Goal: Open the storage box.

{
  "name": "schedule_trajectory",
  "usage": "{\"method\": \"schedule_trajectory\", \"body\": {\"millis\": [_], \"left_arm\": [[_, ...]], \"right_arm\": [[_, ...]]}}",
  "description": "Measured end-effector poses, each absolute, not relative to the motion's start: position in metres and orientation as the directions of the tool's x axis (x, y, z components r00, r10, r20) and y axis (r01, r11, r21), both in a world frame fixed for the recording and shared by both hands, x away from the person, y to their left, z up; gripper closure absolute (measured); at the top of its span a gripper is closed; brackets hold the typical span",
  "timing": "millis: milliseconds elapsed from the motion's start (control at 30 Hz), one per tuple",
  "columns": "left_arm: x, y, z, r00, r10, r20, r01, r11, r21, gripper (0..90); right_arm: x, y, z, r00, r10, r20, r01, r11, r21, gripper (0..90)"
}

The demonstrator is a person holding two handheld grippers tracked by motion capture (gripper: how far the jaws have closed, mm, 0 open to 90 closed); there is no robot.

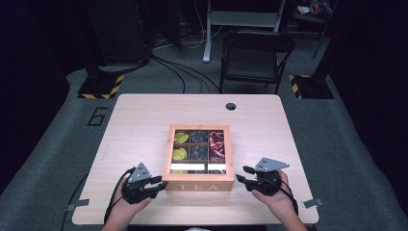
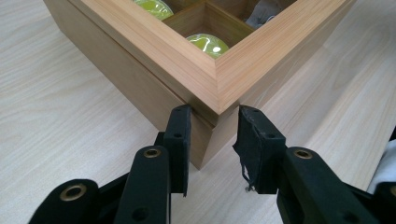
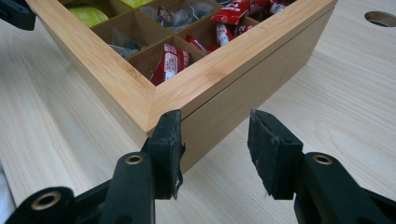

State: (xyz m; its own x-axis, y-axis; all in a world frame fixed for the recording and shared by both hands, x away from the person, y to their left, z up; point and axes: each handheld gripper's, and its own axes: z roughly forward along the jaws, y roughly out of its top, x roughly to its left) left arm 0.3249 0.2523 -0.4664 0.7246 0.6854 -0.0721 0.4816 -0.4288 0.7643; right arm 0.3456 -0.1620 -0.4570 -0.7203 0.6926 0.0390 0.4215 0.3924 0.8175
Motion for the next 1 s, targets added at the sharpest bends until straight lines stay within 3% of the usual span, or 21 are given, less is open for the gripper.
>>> {"method": "schedule_trajectory", "body": {"millis": [567,1000], "left_arm": [[0.327,0.253,-0.455,0.716,0.690,-0.106,0.502,-0.403,0.765,65.9],[0.331,0.253,-0.439,0.717,0.688,-0.114,0.503,-0.397,0.768,66.5]], "right_arm": [[0.343,-0.159,-0.458,-0.753,0.657,0.036,0.405,0.419,0.813,55.8],[0.341,-0.153,-0.458,-0.781,0.617,0.094,0.417,0.403,0.815,55.9]]}}
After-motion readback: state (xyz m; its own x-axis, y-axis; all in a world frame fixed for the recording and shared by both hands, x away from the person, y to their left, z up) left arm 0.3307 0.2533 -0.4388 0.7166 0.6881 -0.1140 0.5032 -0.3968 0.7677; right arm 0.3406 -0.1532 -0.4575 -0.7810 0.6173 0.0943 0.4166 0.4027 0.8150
